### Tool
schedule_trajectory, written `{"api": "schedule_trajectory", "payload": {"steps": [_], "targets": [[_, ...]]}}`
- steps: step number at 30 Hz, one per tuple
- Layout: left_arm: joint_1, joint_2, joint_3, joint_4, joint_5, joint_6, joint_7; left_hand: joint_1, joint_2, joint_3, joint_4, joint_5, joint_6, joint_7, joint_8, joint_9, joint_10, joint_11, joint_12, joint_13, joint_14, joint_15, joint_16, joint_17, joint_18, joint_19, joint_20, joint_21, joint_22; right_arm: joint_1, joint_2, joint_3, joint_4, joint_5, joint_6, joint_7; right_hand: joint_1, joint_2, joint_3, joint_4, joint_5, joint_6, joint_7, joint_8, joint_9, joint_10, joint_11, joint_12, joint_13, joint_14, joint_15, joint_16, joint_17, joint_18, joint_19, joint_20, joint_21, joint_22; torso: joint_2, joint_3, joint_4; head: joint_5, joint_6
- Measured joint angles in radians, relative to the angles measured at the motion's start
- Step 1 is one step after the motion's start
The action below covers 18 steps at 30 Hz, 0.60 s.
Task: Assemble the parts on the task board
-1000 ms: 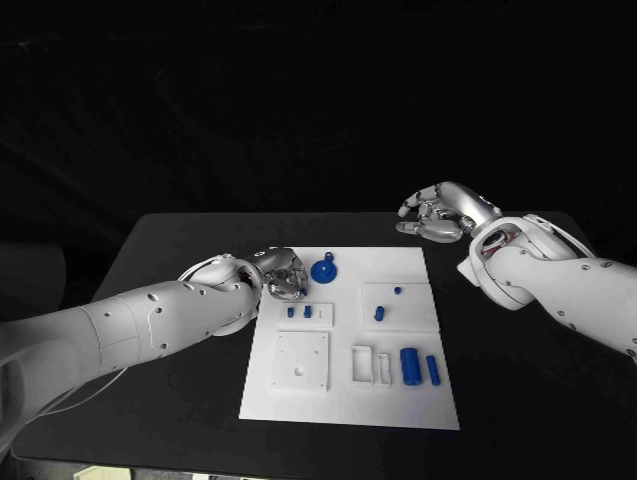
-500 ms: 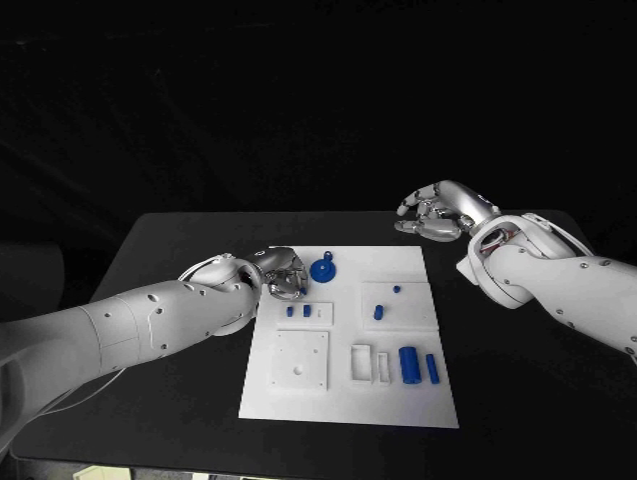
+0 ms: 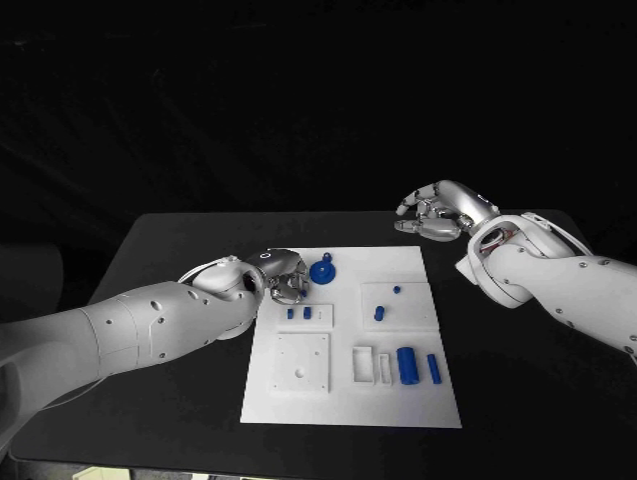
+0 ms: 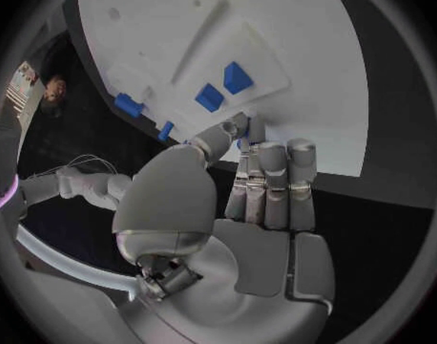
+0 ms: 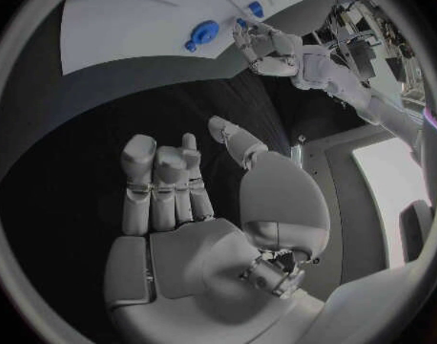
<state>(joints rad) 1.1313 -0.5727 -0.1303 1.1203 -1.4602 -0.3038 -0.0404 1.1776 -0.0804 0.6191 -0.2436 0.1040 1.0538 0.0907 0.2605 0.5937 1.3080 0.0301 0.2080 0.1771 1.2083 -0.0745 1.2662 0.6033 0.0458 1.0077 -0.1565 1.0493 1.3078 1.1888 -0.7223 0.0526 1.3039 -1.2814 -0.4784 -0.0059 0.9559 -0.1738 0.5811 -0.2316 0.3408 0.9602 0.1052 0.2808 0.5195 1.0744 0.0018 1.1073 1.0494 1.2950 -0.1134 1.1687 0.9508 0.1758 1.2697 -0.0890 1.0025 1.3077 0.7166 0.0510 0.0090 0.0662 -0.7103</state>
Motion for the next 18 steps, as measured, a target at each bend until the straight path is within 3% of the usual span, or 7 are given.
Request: {"api": "schedule_trajectory", "payload": {"steps": [14,18], "targets": [[-0.001,0.0,-0.002,-0.003,-0.018,-0.014,0.003,0.003,-0.003,0.002,-0.004,0.0,0.0,0.0,0.004,-0.01,-0.002,0.002,-0.019,-0.007,-0.002,0.002,0.004,-0.007,0.0,-0.001,0.002,0.0,0.0,0.0,0.0,0.0,-0.001,0.0,0.0,0.0,0.0,0.0,0.0,0.0,0.0,0.001,0.0,0.0,0.0,0.0,0.0,0.0,-0.001,0.0,0.0,0.0,0.0,0.0,0.0,0.0,0.0,0.0,0.0,-0.001,-0.0002,-0.001,0.0],[-0.003,-0.003,-0.004,-0.003,-0.011,-0.015,0.004,0.013,-0.02,0.006,-0.009,0.001,-0.038,0.032,-0.023,-0.024,-0.027,0.016,-0.037,-0.016,-0.013,0.012,0.001,-0.01,0.0,-0.009,0.001,0.0,0.0,0.0,0.0,0.0,-0.001,0.0,0.0,0.0,0.0,0.0,0.0,0.0,0.0,0.003,0.002,0.0,0.001,0.0,0.0,0.0,-0.001,0.0,0.0,0.0,0.001,0.0,0.0,0.0,0.0,0.0,0.0,-0.0011,-0.0002,-0.001,-0.001]]}}
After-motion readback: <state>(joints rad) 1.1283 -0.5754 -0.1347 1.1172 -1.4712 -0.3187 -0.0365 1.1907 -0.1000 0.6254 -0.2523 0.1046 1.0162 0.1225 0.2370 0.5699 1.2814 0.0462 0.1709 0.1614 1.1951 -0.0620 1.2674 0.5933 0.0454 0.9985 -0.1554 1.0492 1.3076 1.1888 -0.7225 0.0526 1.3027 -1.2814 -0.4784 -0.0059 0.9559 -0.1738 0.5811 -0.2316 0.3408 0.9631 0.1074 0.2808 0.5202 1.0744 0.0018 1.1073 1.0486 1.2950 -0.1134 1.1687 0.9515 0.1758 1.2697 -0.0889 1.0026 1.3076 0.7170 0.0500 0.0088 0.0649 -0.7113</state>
